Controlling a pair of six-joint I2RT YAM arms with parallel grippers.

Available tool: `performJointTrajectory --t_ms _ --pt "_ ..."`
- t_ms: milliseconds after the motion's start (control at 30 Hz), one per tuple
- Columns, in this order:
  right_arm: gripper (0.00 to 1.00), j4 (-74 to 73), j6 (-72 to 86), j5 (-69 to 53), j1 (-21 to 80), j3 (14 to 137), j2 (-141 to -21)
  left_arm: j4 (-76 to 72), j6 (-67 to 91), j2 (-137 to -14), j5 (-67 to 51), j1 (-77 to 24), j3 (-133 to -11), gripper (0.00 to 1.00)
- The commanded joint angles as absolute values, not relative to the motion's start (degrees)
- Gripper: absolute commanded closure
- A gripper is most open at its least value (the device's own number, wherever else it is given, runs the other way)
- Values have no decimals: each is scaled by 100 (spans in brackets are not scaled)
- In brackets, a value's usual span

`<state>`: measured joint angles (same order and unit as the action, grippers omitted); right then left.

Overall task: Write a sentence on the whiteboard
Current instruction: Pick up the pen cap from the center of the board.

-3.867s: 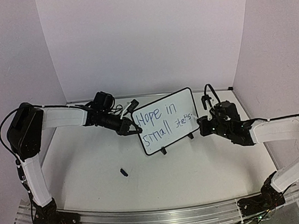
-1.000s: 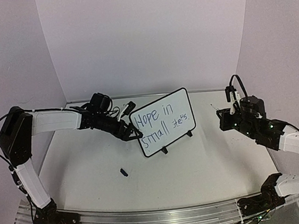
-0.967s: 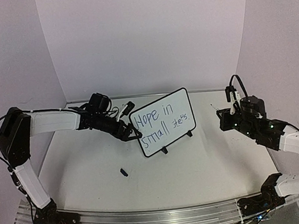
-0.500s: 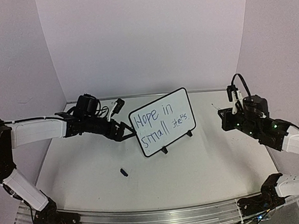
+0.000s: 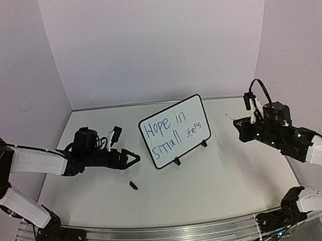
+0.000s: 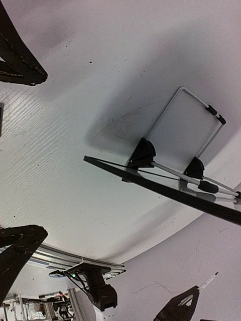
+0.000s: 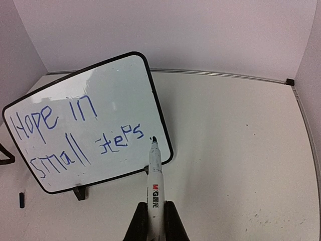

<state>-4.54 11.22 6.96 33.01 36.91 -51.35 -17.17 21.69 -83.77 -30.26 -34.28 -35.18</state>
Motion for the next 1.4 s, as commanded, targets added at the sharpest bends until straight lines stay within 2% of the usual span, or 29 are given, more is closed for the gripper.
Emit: performJointTrajectory --t_ms 0,200,500,800,1067,1367 --pt "100 -470 1248 -139 3280 4006 -5372 -2344 2381 -8520 -3050 -3461 -3340 4" --pt "100 -377 1464 -733 3281 4035 -5595 -2171 2119 -8946 -2868 -3869 -3312 5" --pt "100 -356 1620 -762 3278 3901 -5362 -2283 2345 -9225 -2590 -4199 -3133 5" --pt "100 -356 1692 -766 3278 3766 -5204 -1559 2388 -8737 -2262 -4364 -2834 5" --pt "100 -360 1670 -762 3278 3710 -5227 -1378 2598 -8202 -2474 -4621 -2584 5" --pt "100 -369 1670 -756 3282 3639 -5212 -1109 2496 -8134 -2571 -4797 -2619 5"
